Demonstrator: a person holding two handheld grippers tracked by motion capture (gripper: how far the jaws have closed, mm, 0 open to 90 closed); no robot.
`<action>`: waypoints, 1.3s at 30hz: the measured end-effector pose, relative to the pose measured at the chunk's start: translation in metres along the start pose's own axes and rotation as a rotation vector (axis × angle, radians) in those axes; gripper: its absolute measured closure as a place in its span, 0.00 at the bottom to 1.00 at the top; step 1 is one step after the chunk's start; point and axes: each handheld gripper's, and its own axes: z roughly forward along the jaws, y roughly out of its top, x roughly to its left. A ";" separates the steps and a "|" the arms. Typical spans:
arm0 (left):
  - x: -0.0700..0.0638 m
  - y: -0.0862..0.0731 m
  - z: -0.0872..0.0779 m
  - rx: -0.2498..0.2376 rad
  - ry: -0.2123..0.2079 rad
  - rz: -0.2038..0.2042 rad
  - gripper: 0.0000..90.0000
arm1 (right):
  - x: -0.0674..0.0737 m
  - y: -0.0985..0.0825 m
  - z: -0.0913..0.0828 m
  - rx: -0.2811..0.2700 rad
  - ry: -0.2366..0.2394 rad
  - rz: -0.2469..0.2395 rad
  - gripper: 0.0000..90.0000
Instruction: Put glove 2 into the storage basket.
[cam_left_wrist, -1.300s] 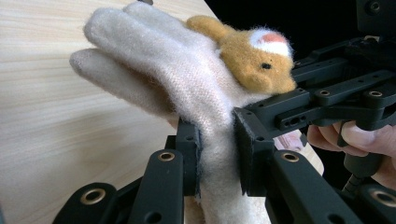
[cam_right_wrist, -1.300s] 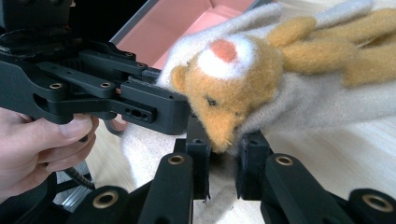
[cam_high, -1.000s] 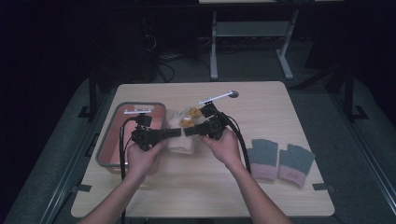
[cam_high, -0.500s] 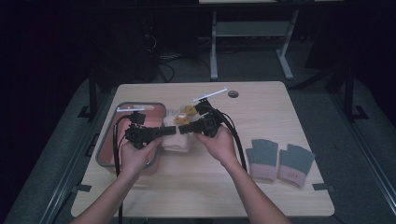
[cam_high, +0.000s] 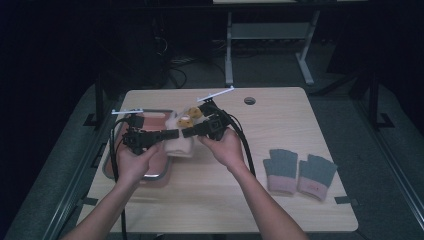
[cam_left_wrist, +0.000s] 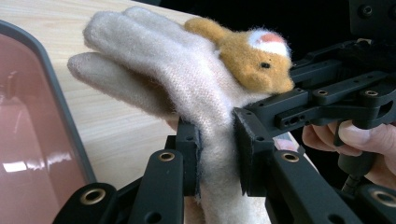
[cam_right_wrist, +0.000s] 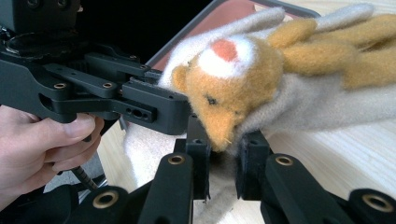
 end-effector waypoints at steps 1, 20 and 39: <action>0.000 0.001 -0.002 -0.001 0.005 0.001 0.81 | 0.001 0.001 0.001 0.000 0.001 -0.003 0.87; 0.015 0.010 -0.035 -0.025 0.030 -0.006 0.81 | 0.022 0.025 0.023 0.001 0.025 -0.031 0.87; 0.031 0.009 -0.054 -0.011 0.065 -0.013 0.81 | 0.033 0.032 0.049 0.005 0.045 -0.040 0.87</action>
